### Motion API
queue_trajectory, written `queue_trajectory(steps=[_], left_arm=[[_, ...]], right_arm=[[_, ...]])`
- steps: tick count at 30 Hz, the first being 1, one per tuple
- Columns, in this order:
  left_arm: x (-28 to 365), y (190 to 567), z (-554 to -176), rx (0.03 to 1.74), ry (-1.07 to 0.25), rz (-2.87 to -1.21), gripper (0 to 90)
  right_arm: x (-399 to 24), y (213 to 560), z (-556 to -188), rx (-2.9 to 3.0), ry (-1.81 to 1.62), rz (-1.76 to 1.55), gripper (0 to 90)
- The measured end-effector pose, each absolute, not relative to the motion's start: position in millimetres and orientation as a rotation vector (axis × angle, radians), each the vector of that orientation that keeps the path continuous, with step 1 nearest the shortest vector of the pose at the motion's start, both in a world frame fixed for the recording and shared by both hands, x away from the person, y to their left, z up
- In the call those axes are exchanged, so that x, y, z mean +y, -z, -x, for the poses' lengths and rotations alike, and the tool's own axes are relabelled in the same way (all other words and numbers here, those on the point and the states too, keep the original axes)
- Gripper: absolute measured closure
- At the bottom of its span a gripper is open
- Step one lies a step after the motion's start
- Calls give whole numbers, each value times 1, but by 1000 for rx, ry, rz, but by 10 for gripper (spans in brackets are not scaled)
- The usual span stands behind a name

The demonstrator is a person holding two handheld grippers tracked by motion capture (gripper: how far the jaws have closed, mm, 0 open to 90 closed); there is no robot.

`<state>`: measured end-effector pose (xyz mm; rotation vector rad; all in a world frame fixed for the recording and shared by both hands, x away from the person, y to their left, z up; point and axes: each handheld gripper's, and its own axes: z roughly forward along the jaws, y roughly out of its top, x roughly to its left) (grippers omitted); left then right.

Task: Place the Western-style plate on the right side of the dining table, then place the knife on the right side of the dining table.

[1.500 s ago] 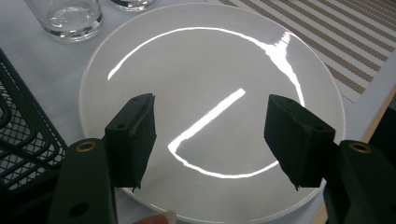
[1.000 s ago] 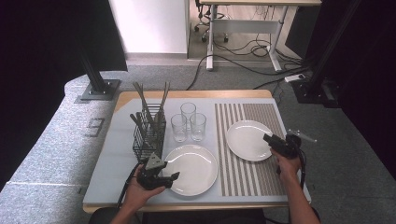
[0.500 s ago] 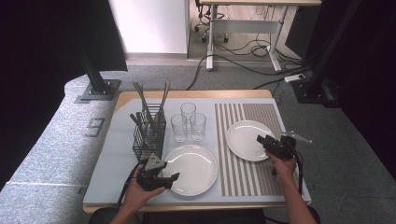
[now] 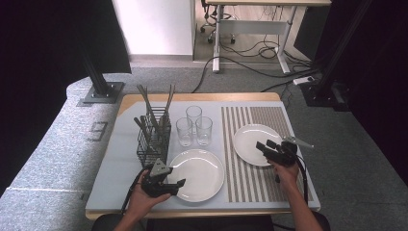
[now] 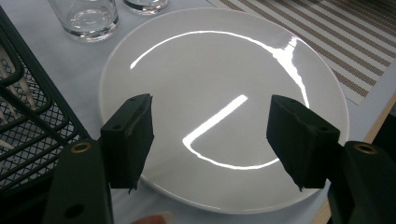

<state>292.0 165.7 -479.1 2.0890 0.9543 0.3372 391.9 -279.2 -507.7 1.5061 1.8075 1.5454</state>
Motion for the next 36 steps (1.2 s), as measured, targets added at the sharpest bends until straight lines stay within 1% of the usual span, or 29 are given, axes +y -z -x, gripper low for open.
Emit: queue_trajectory(steps=[17, 36], left_arm=[[165, 479, -292, 949, -344, -2098, 319], [167, 479, -294, 942, -348, -2106, 319]], right_arm=[[-240, 496, -381, 1918, -1646, -1382, 357], [-212, 485, -377, 1957, -1731, -1307, 356]])
